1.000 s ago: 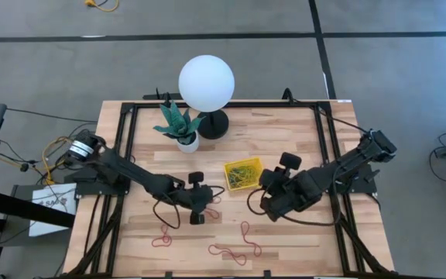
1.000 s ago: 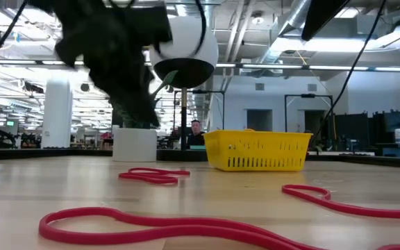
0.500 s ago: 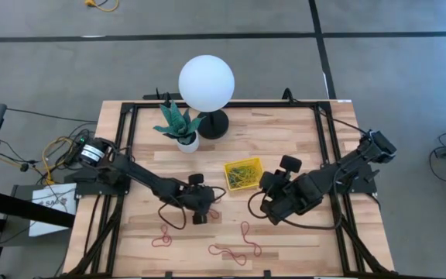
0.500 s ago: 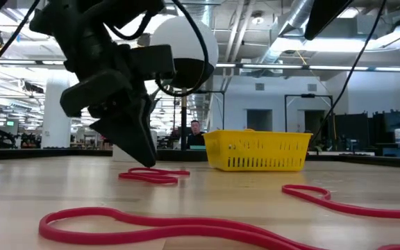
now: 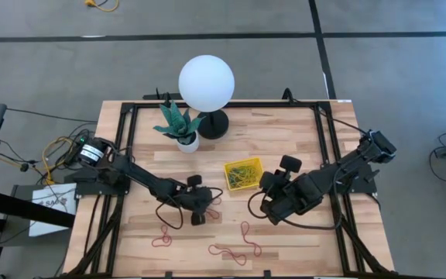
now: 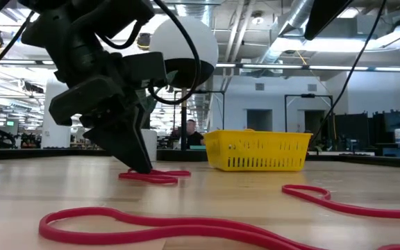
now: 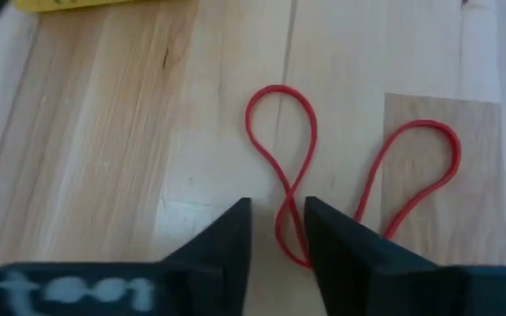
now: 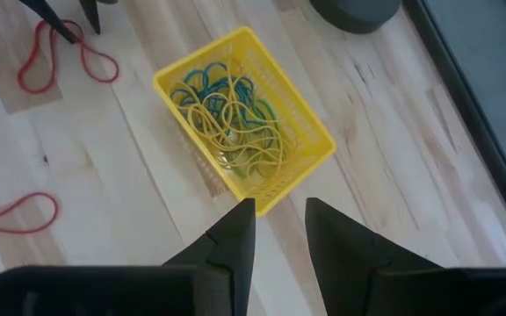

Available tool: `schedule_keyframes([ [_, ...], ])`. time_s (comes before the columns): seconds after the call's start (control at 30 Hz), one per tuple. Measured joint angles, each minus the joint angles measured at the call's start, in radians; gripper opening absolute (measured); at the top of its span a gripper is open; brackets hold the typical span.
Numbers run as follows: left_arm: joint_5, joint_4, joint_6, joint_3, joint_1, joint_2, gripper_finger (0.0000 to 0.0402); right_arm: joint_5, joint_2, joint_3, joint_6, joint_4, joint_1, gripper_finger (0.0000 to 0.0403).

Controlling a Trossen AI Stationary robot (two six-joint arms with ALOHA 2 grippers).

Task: Pick and place items into bin
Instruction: Put the red rubber band into the yellow bin

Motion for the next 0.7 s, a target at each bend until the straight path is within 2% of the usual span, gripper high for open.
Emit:
schedule_keyframes([
  [0.17,-0.004,0.061,0.042,-0.002,0.001,0.005,0.0013,0.000,0.000,0.000,0.000,0.002,0.000,0.0098],
  [0.43,-0.100,0.101,0.078,0.037,0.022,-0.055,0.0002,-0.008,0.000,0.000,0.024,-0.012,0.017,0.0098],
  [0.7,-0.191,0.058,0.316,0.216,0.071,-0.155,0.0000,0.009,0.000,0.000,0.177,-0.100,0.088,0.0098],
])
